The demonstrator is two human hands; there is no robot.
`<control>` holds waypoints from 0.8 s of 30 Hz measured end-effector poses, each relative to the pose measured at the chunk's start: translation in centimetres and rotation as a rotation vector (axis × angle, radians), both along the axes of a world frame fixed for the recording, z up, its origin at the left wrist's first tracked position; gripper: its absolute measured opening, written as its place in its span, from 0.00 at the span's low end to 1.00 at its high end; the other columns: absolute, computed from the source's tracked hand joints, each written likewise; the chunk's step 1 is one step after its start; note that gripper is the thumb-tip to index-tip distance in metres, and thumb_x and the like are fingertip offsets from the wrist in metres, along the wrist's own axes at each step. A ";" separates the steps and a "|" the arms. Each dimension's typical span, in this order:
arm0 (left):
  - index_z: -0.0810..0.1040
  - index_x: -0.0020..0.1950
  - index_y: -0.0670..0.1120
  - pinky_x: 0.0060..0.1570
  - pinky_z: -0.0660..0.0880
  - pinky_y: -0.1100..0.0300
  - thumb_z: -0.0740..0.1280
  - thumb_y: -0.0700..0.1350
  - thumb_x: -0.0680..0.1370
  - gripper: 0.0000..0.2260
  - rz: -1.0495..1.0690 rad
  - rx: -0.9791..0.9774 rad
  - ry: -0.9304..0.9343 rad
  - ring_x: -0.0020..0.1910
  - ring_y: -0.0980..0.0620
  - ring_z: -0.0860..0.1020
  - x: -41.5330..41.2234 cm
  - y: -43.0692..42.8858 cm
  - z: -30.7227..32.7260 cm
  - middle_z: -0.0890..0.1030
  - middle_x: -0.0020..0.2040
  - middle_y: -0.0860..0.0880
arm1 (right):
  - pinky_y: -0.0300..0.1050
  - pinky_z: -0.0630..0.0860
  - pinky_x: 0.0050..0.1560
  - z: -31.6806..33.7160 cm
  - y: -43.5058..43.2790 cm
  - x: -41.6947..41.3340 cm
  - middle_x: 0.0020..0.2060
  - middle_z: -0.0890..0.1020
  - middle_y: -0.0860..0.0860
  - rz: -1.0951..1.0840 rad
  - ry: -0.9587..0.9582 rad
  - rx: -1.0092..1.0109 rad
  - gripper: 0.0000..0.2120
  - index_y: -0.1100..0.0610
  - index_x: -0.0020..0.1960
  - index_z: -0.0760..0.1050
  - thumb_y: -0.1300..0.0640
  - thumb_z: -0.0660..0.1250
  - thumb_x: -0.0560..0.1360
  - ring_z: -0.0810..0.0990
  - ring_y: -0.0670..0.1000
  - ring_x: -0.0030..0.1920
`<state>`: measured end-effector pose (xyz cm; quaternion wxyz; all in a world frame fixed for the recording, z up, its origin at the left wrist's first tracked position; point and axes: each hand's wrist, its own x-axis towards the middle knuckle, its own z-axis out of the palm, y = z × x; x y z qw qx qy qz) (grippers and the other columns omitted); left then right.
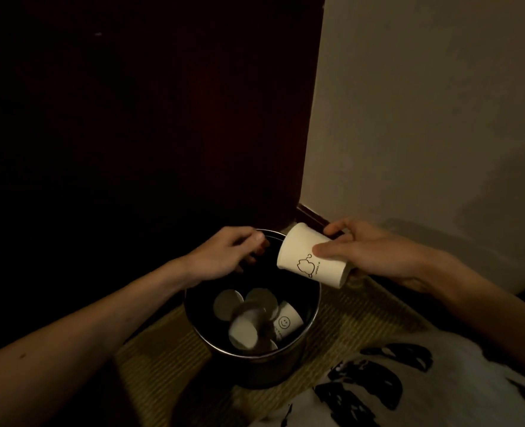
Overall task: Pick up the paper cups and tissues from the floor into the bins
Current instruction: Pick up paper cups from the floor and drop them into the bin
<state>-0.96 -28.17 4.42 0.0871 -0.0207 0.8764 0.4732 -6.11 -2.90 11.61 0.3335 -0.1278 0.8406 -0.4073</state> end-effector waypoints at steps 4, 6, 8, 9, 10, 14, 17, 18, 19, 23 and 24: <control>0.82 0.49 0.58 0.39 0.77 0.66 0.64 0.55 0.80 0.07 -0.127 0.144 0.142 0.44 0.59 0.80 1.4 0.9 3.1 0.82 0.45 0.56 | 0.50 0.78 0.55 -0.7 -0.8 -0.5 0.51 0.83 0.47 0.026 -0.013 -0.053 0.18 0.47 0.58 0.70 0.45 0.72 0.72 0.82 0.48 0.51; 0.82 0.48 0.56 0.40 0.76 0.67 0.68 0.49 0.79 0.03 -0.136 0.097 0.223 0.44 0.59 0.81 1.5 0.9 3.8 0.83 0.45 0.53 | 0.42 0.77 0.46 -0.7 -1.7 -0.9 0.44 0.85 0.44 0.059 0.010 -0.068 0.16 0.45 0.55 0.72 0.44 0.73 0.71 0.84 0.43 0.45; 0.82 0.49 0.54 0.44 0.75 0.68 0.69 0.47 0.78 0.03 -0.107 0.016 0.263 0.45 0.60 0.81 1.4 0.2 4.3 0.83 0.44 0.54 | 0.39 0.76 0.43 -1.0 -2.8 -1.1 0.43 0.85 0.44 0.086 0.035 -0.072 0.15 0.46 0.55 0.74 0.46 0.73 0.71 0.84 0.42 0.44; 0.81 0.49 0.55 0.44 0.75 0.69 0.69 0.47 0.78 0.03 -0.101 -0.029 0.266 0.45 0.61 0.80 1.4 -0.2 4.4 0.83 0.44 0.55 | 0.39 0.76 0.44 -1.2 -3.3 -1.3 0.44 0.84 0.45 0.107 0.049 -0.062 0.15 0.46 0.55 0.74 0.47 0.73 0.72 0.83 0.43 0.45; 0.81 0.49 0.57 0.43 0.74 0.70 0.69 0.47 0.78 0.04 -0.102 -0.073 0.256 0.44 0.62 0.80 1.5 -0.5 4.3 0.82 0.43 0.57 | 0.39 0.76 0.46 -1.5 -3.9 -1.4 0.47 0.83 0.44 0.136 0.062 -0.043 0.13 0.45 0.54 0.75 0.48 0.73 0.72 0.82 0.43 0.48; 0.80 0.48 0.58 0.39 0.74 0.73 0.71 0.49 0.77 0.03 -0.112 -0.253 0.135 0.43 0.67 0.79 1.1 -1.3 2.1 0.82 0.42 0.60 | 0.43 0.79 0.56 -3.1 -5.6 -1.4 0.56 0.80 0.47 0.301 -0.058 0.031 0.15 0.48 0.62 0.73 0.56 0.69 0.77 0.80 0.46 0.55; 0.83 0.50 0.52 0.42 0.77 0.66 0.72 0.51 0.76 0.06 -0.166 -0.415 0.045 0.44 0.64 0.80 0.3 -1.6 0.0 0.82 0.45 0.57 | 0.44 0.78 0.60 -3.9 -6.7 -1.4 0.59 0.79 0.51 0.381 -0.173 0.040 0.18 0.53 0.68 0.70 0.61 0.64 0.79 0.80 0.49 0.59; 0.83 0.51 0.50 0.44 0.78 0.64 0.72 0.52 0.76 0.08 -0.180 -0.464 0.013 0.45 0.62 0.79 0.0 -1.8 -0.7 0.82 0.46 0.56 | 0.42 0.78 0.59 -4.1 -7.1 -1.4 0.60 0.79 0.51 0.401 -0.202 0.041 0.18 0.53 0.68 0.70 0.62 0.63 0.79 0.80 0.49 0.59; 0.83 0.52 0.50 0.45 0.77 0.63 0.72 0.53 0.75 0.09 -0.184 -0.495 -0.017 0.46 0.60 0.79 -0.3 -1.9 -1.3 0.82 0.47 0.56 | 0.41 0.77 0.59 -4.2 -7.5 -1.4 0.61 0.78 0.50 0.421 -0.214 0.046 0.19 0.53 0.69 0.69 0.63 0.63 0.79 0.79 0.48 0.60; 0.80 0.52 0.50 0.43 0.75 0.62 0.72 0.54 0.75 0.10 -0.196 -0.524 -0.137 0.48 0.55 0.79 -1.1 -2.1 -3.9 0.78 0.45 0.55 | 0.38 0.76 0.58 -5.3 -8.3 -1.7 0.62 0.77 0.46 0.467 -0.282 0.063 0.21 0.50 0.69 0.69 0.64 0.62 0.79 0.76 0.44 0.61; 0.80 0.53 0.50 0.46 0.77 0.59 0.72 0.54 0.75 0.11 -0.202 -0.528 -0.162 0.50 0.54 0.79 -1.2 -2.0 -4.5 0.79 0.47 0.54 | 0.38 0.75 0.58 -5.7 -8.3 -1.7 0.62 0.78 0.46 0.470 -0.301 0.078 0.20 0.50 0.69 0.68 0.63 0.62 0.79 0.76 0.44 0.61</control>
